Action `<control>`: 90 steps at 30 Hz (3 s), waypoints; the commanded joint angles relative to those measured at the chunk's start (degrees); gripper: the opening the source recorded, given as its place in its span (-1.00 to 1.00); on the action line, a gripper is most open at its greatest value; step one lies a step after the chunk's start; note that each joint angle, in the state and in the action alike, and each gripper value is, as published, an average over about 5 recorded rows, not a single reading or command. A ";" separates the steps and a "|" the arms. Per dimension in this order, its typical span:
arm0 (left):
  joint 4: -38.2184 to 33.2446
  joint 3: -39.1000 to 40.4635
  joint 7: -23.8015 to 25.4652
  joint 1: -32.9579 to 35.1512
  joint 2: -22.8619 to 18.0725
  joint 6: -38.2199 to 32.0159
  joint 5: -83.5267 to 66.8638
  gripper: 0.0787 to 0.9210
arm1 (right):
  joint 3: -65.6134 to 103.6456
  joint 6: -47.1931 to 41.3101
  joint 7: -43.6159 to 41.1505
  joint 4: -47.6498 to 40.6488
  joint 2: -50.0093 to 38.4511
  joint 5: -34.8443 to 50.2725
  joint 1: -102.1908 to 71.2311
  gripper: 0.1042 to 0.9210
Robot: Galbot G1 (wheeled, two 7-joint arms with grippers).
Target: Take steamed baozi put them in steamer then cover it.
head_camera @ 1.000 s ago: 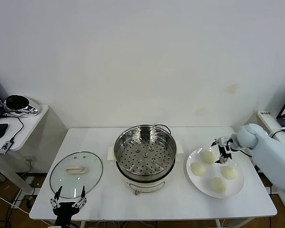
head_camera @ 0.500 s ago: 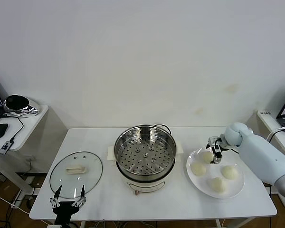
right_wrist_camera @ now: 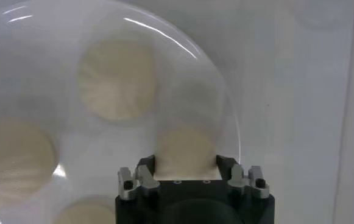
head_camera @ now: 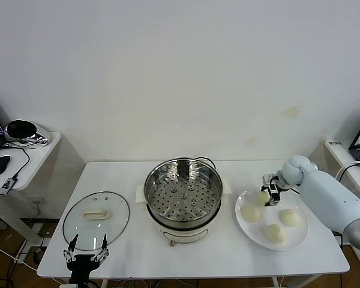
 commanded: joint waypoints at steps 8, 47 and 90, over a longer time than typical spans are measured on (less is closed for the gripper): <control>-0.85 0.07 0.07 0.54 0.64 0.04 -0.08 0.77 | -7.02 -1.05 -1.14 14.70 -10.71 10.42 5.97 0.14; -2.32 -0.92 -0.05 -0.01 0.94 -0.66 -1.29 0.77 | -45.77 20.12 0.70 17.74 23.24 24.19 41.97 0.18; -2.84 -1.89 -0.26 -0.83 1.54 -0.10 -1.66 0.77 | -48.80 -3.46 -0.35 30.64 7.03 38.05 49.83 0.76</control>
